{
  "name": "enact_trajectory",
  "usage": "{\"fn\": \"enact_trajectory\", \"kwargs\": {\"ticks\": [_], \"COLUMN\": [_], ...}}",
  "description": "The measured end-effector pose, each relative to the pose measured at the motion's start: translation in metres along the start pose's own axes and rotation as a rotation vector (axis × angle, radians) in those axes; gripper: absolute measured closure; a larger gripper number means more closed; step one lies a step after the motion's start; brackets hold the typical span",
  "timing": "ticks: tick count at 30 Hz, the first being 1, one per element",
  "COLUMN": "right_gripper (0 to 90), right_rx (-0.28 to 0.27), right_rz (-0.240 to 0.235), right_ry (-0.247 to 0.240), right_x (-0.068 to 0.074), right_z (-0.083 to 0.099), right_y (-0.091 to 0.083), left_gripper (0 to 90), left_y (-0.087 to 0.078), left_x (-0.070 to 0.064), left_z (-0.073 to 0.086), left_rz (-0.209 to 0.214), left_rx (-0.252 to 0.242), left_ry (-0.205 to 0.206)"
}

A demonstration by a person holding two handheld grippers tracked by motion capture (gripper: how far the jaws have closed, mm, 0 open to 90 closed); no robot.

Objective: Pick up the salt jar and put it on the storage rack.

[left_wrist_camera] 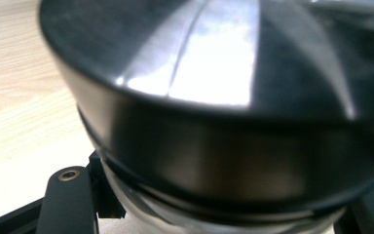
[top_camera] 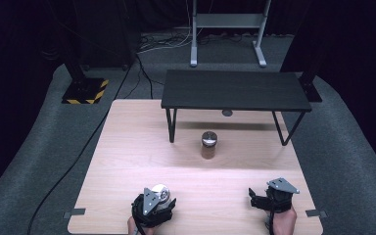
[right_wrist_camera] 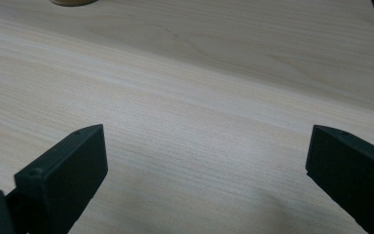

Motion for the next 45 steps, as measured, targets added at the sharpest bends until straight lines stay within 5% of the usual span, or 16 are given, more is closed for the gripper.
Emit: {"fn": "enact_trajectory", "kwargs": {"ticks": [45], "right_gripper": [0.2], "right_rx": [-0.009], "right_rz": [0.002], "right_ry": [-0.007], "right_x": [0.001], "right_z": [0.001], "right_y": [-0.001], "left_gripper": [31.2], "left_y": [-0.011], "left_x": [0.002], "left_z": [-0.031], "left_rz": [-0.021], "left_rx": [-0.063], "left_ry": [0.032]}}
Point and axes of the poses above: each handheld gripper's, and its own axes: y roughly forward along the jaws, z roughly out of its underside, x roughly to its left, the point moved 6 cm from there along y, roughly forward along the jaws, and after that the axes turned 15 degrees about -x, right-handed, at the moved point
